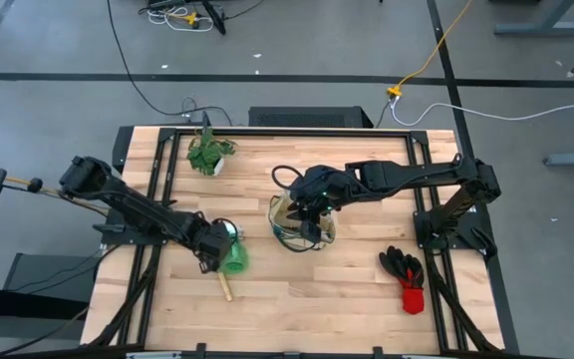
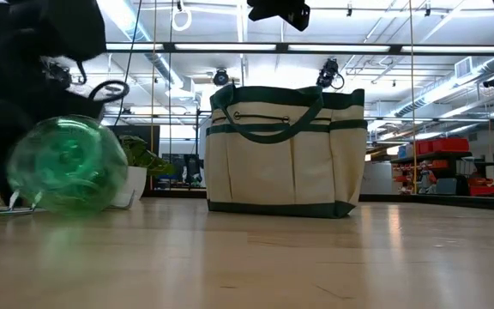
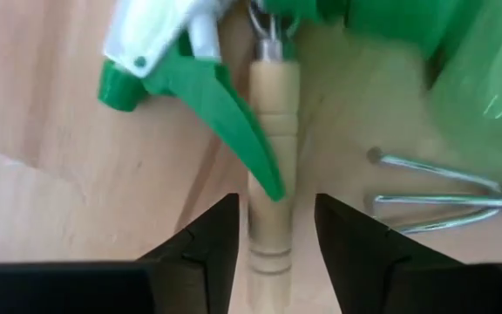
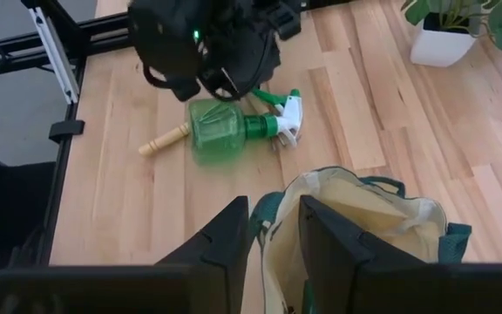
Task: Pick & Place Garden tools in Gardening bag
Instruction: Put the top brown hand rake into the white gardening bag
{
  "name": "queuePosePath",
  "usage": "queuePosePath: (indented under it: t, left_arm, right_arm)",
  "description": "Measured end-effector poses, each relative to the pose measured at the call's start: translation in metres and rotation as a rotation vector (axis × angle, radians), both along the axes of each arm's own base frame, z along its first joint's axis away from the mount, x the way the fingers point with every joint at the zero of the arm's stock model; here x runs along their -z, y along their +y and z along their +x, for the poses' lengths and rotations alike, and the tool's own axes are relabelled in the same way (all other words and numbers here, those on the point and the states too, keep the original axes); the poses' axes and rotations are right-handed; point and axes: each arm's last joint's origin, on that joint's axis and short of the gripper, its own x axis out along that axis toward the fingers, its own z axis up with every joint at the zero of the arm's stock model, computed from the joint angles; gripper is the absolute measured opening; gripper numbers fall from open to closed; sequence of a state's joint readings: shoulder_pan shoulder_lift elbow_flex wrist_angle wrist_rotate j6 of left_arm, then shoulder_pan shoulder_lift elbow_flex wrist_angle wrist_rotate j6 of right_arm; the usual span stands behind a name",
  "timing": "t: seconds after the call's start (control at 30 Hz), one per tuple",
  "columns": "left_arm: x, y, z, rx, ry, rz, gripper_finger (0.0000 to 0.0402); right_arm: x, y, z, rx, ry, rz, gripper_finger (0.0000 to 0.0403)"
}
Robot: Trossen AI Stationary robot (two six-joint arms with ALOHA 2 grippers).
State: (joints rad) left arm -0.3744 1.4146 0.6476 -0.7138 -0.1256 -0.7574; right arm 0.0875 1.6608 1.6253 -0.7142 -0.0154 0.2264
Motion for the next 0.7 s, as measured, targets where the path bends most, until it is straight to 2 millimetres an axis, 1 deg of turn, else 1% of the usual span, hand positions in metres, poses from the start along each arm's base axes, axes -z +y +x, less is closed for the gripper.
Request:
queuePosePath:
  t: [0.1, 0.17, 0.33, 0.43, 0.57, 0.7]
  left_arm:
    - [0.011, -0.002, 0.004, 0.008, 0.06, 0.006, 0.0156]
    - [0.015, -0.003, 0.005, 0.004, 0.086, 0.011, 0.0156]
    - [0.013, -0.003, 0.006, -0.02, 0.077, 0.031, 0.0153]
    - [0.009, -0.004, 0.009, -0.022, 0.062, 0.022, 0.0133]
    - [0.007, -0.004, 0.009, -0.02, 0.058, 0.006, 0.0078]
    - [0.007, -0.004, 0.009, -0.02, 0.06, 0.005, 0.0074]
  right_arm:
    - [0.0, 0.0, 0.0, 0.0, -0.005, 0.0, 0.0102]
    - [0.0, 0.0, 0.001, 0.0, -0.008, 0.001, 0.0102]
    - [-0.001, 0.0, 0.001, 0.0, -0.012, 0.001, 0.0102]
    - [-0.001, 0.0, 0.001, 0.0, -0.013, 0.001, 0.0102]
    - [-0.001, 0.0, 0.001, 0.0, -0.015, 0.001, 0.0102]
    - [-0.001, 0.0, 0.001, 0.0, -0.015, 0.001, 0.0102]
